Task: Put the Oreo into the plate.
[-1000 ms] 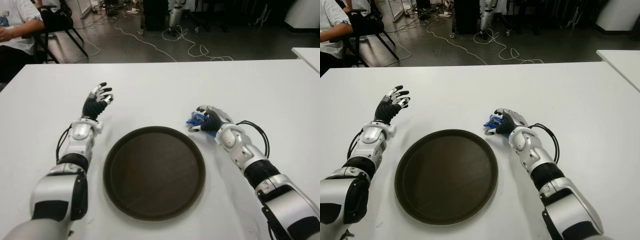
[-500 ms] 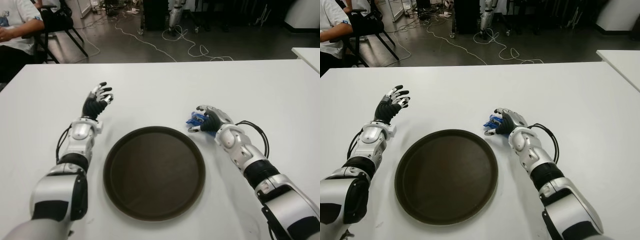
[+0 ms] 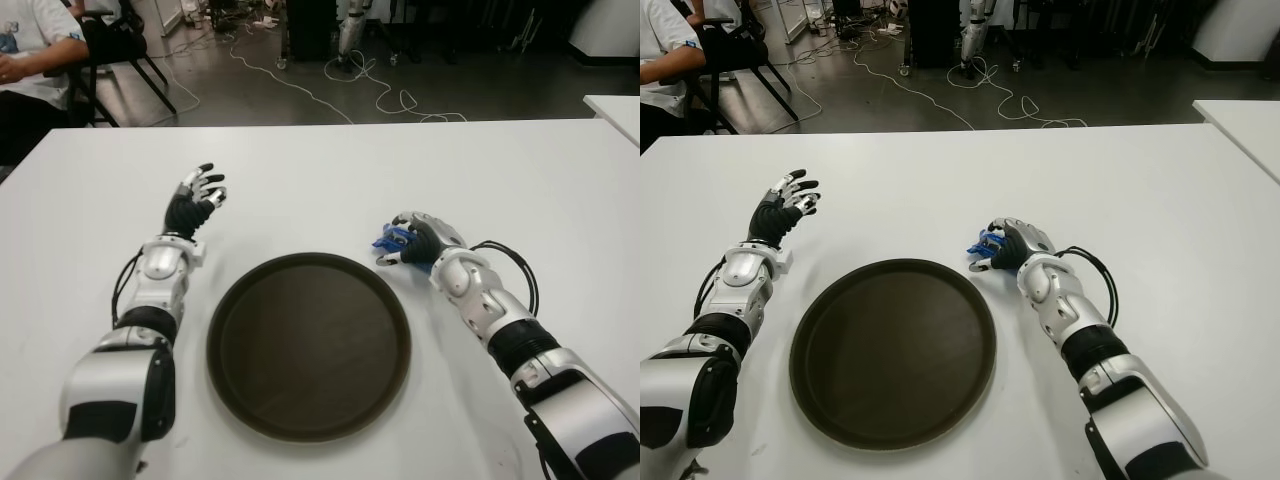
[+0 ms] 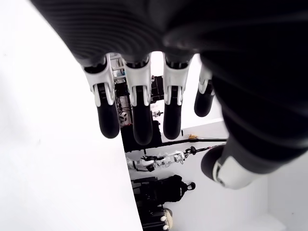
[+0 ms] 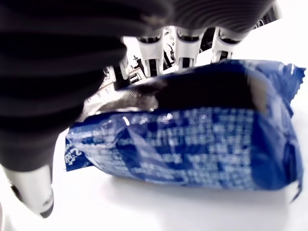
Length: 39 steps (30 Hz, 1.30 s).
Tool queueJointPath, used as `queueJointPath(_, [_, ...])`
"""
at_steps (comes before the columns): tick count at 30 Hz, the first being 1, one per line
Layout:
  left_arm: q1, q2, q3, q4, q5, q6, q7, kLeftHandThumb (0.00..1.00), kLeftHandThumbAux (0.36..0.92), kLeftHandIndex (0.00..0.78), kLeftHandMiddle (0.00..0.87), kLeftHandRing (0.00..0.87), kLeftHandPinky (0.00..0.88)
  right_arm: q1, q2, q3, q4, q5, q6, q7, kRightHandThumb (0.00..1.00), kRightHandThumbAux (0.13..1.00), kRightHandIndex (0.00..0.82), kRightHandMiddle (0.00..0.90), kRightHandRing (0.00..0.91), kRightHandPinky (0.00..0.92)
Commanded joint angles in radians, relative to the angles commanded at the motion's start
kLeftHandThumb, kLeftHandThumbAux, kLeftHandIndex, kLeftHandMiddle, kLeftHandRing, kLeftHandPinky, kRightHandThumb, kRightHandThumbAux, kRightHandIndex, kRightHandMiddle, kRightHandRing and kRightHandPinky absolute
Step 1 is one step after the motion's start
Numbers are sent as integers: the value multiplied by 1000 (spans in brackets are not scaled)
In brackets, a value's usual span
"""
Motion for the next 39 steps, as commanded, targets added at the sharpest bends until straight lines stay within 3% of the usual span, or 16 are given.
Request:
queueJointPath(11, [0,1,0,1,3,-2,-2,182,637,127,218,210,221,11,-7,3,-24,-13,-7,1,0,702,350,332,355,325])
queueJointPath(25, [2,1,6,0,0,-4,-9,190,652,123,219,213,220,20,-13,7,-49,-28,4,15,0,673,290,300,311,291])
queueJointPath(29, [3,1,6,0,2,-6,-8,189,652,122,216,212,222,24,-14,6,-61,-33,9,22,0,685,312,322,339,332])
queueJointPath(35, [4,3,5,0,3,-8,-11,175,644,118,209,203,213,27,-16,7,-73,-40,19,34,0,669,280,291,302,256])
queueJointPath(39, [4,3,8,0,-1,-8,-17,177,642,119,212,208,218,30,-18,8,-85,-41,25,44,0,669,279,284,294,255])
